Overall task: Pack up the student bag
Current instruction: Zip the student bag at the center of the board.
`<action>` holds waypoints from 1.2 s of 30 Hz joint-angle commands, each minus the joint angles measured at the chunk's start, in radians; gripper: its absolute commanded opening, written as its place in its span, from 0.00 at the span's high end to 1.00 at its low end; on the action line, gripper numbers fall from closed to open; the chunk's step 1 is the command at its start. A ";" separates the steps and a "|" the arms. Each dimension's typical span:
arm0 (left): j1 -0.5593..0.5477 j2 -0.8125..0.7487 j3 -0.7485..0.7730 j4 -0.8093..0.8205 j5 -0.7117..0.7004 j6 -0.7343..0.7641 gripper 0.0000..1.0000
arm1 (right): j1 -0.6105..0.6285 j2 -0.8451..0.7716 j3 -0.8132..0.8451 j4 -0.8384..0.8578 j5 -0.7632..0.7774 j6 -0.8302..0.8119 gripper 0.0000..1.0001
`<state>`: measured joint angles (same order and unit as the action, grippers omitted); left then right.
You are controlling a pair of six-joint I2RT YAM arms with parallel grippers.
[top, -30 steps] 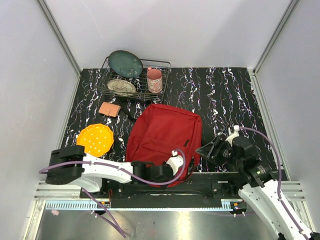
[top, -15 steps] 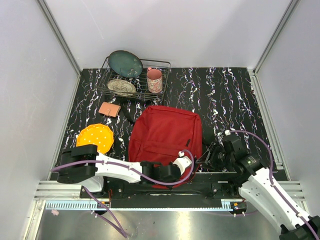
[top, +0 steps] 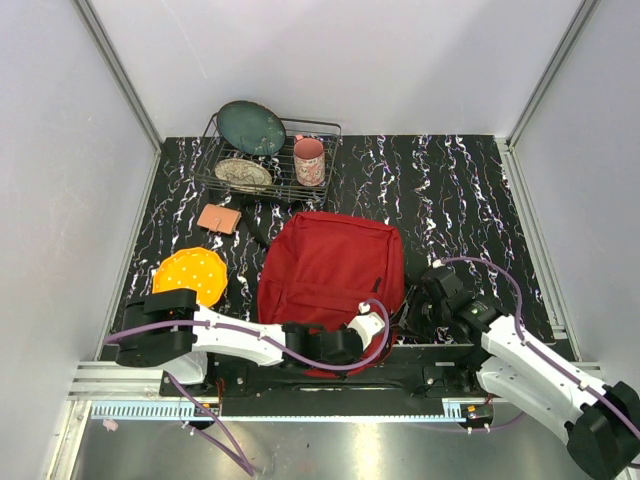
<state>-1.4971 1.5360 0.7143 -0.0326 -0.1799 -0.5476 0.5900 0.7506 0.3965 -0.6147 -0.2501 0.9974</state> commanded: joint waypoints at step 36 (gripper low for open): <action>-0.011 0.001 0.024 0.049 0.017 -0.018 0.95 | 0.165 0.021 0.039 0.101 0.245 -0.025 0.65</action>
<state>-1.4971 1.5360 0.7143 -0.0273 -0.1802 -0.5503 0.7456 0.7673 0.4377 -0.5339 -0.0254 0.9806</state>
